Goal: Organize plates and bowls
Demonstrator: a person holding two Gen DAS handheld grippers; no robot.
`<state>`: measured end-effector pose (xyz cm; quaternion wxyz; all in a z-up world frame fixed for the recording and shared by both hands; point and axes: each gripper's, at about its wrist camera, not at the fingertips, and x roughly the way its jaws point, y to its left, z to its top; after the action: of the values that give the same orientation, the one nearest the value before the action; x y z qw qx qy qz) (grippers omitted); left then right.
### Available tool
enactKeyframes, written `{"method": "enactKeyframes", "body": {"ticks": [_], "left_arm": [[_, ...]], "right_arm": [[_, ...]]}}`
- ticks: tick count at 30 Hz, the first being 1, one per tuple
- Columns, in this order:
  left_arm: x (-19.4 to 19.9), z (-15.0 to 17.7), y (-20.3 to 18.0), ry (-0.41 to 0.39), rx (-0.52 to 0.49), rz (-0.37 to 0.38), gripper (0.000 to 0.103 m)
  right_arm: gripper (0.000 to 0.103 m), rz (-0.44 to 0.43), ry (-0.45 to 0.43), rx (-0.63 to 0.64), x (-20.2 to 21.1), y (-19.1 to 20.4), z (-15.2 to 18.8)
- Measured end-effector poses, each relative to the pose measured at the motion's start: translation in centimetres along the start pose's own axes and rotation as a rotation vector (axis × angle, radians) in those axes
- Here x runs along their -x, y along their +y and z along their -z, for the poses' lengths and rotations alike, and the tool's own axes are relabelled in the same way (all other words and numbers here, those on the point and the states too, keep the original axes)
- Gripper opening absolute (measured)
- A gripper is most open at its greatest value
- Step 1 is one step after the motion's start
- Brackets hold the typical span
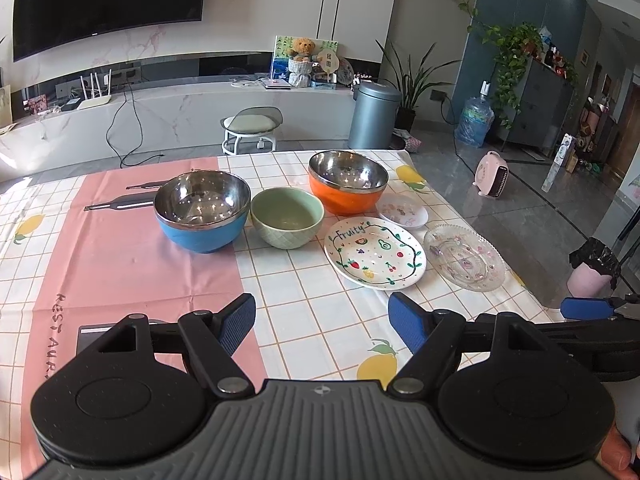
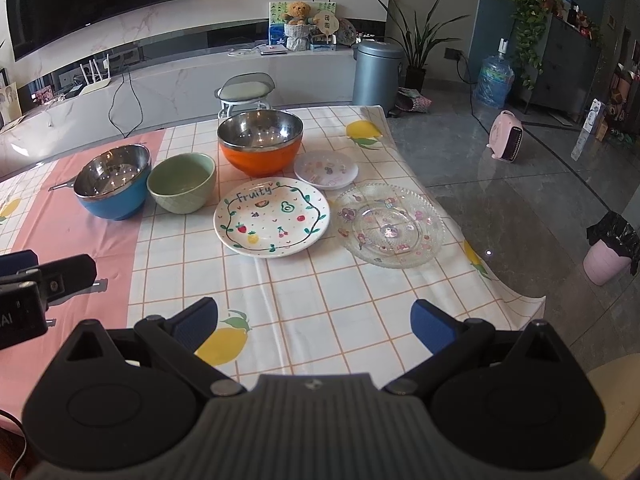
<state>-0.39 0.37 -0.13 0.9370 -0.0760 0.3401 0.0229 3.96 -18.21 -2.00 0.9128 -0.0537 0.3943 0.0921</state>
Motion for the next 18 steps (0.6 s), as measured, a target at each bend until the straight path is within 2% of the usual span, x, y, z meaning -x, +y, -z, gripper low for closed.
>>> {"method": "enactKeyframes", "body": {"ticks": [18], "left_arm": [[0.03,0.46,-0.19,0.011,-0.001,0.004,0.089]], "right_arm": [[0.100,0.002,0.011,-0.013,-0.20,-0.17,0.27]]}}
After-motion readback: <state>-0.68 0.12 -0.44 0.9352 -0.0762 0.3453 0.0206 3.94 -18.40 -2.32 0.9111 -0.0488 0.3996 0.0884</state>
